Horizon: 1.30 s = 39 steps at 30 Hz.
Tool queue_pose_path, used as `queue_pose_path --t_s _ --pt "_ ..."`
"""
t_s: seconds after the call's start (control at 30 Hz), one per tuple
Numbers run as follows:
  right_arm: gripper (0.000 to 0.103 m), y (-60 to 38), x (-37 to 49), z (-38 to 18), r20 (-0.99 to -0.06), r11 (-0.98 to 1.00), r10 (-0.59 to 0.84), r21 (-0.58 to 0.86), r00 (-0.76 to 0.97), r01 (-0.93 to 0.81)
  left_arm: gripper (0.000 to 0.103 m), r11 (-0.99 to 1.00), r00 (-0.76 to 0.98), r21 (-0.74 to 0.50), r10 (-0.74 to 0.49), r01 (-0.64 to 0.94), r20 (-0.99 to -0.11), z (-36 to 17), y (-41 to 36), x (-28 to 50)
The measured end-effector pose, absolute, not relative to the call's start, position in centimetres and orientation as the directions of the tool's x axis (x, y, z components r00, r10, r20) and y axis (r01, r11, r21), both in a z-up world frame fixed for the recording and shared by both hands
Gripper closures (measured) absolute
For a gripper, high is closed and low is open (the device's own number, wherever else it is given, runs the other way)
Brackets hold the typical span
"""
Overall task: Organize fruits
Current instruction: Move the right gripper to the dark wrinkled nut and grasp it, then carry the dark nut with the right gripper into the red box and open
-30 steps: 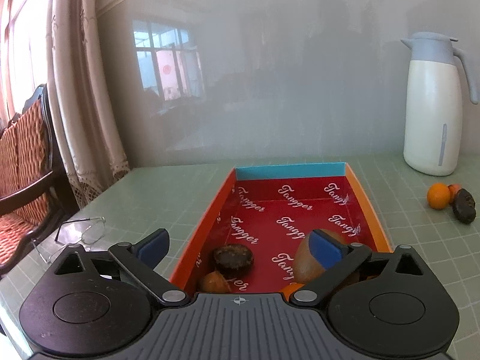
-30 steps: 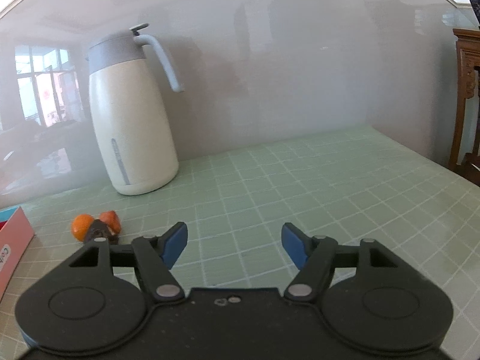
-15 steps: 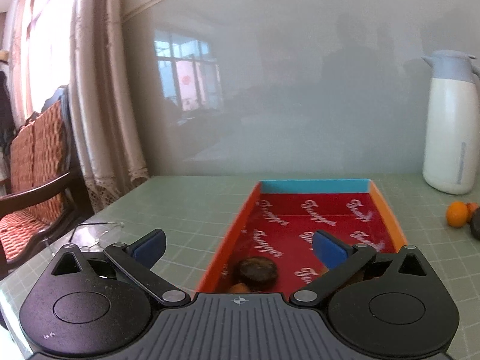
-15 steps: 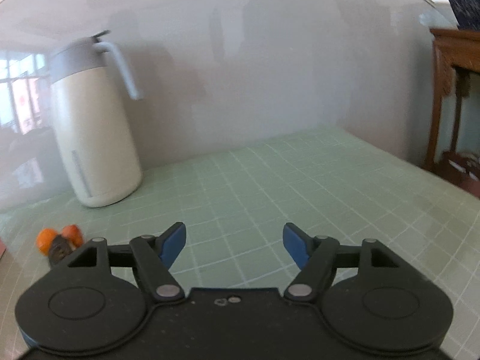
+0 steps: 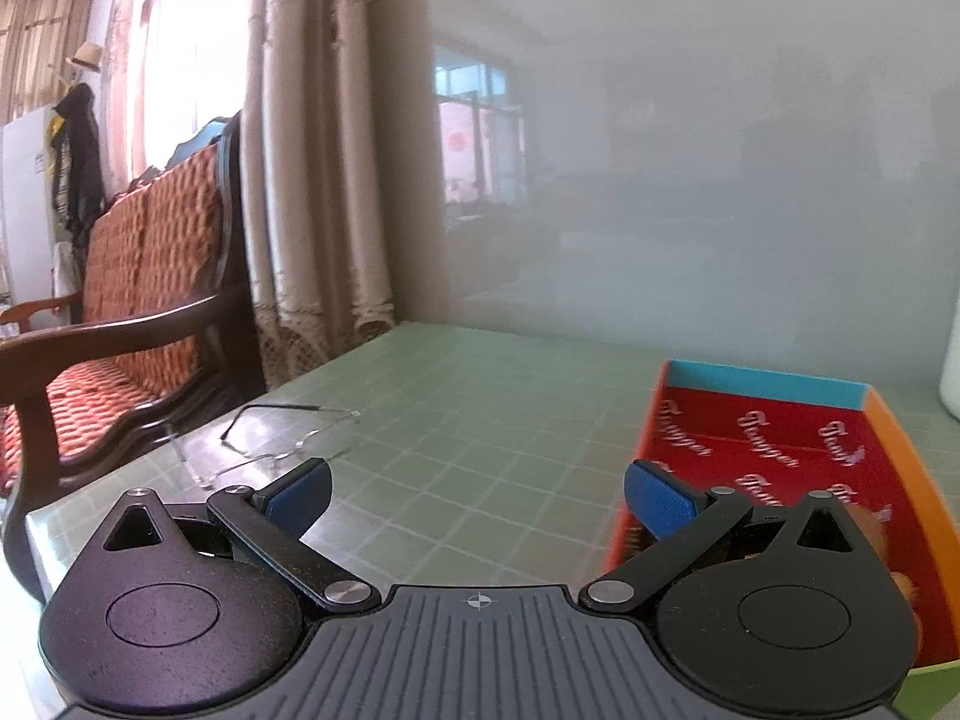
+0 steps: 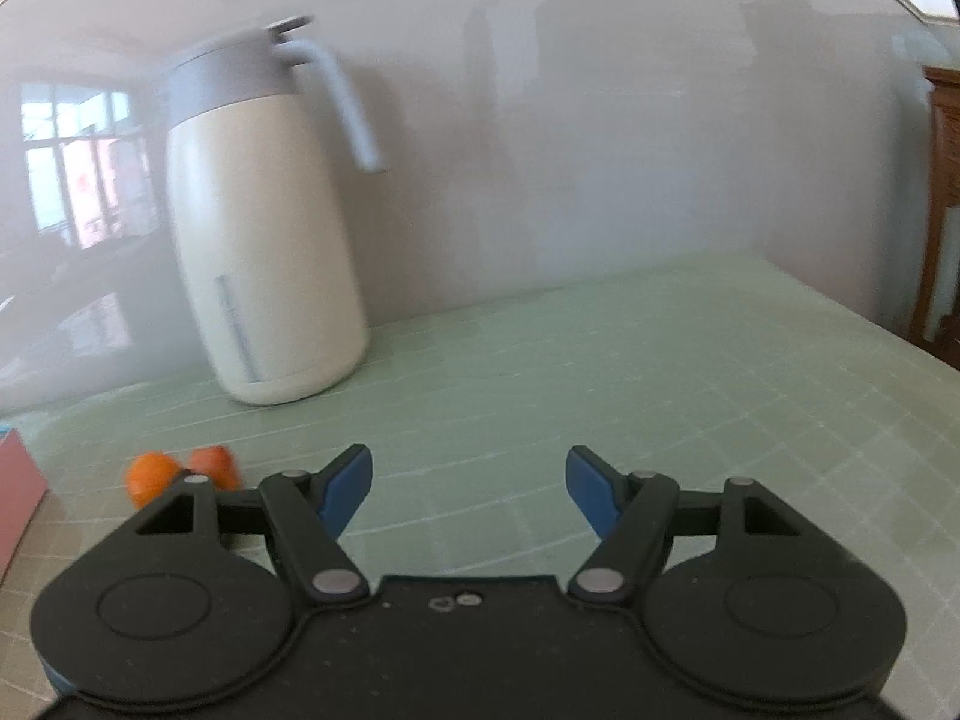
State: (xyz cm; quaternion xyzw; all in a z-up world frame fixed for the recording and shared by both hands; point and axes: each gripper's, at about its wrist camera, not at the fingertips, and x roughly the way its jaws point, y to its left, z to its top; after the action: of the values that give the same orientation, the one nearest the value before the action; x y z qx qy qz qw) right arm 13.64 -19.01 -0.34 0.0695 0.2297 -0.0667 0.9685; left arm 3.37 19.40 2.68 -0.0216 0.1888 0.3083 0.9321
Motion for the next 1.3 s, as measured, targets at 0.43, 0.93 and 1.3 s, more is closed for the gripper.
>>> queue_pose_path --t_s 0.43,0.93,1.3 --pt "0.032 -13.3 15.1 -0.7 -0.468 0.997 0.047 0.081 0.882 -0.01 0.0 0.782 0.711 0.067 0.595 -0.619 -0.374 2.4 21.7 2.8" --pt "0.036 -9.1 16.9 -1.3 -0.537 0.993 0.117 0.041 0.835 -0.113 0.0 0.738 0.651 0.098 0.642 -0.667 -0.405 1.8 24.0 2.2" --pt "0.059 -9.0 17.4 -1.7 -0.589 0.992 0.125 0.053 0.799 -0.116 0.0 0.747 0.66 0.093 0.633 -0.659 -0.404 2.0 23.8 2.4"
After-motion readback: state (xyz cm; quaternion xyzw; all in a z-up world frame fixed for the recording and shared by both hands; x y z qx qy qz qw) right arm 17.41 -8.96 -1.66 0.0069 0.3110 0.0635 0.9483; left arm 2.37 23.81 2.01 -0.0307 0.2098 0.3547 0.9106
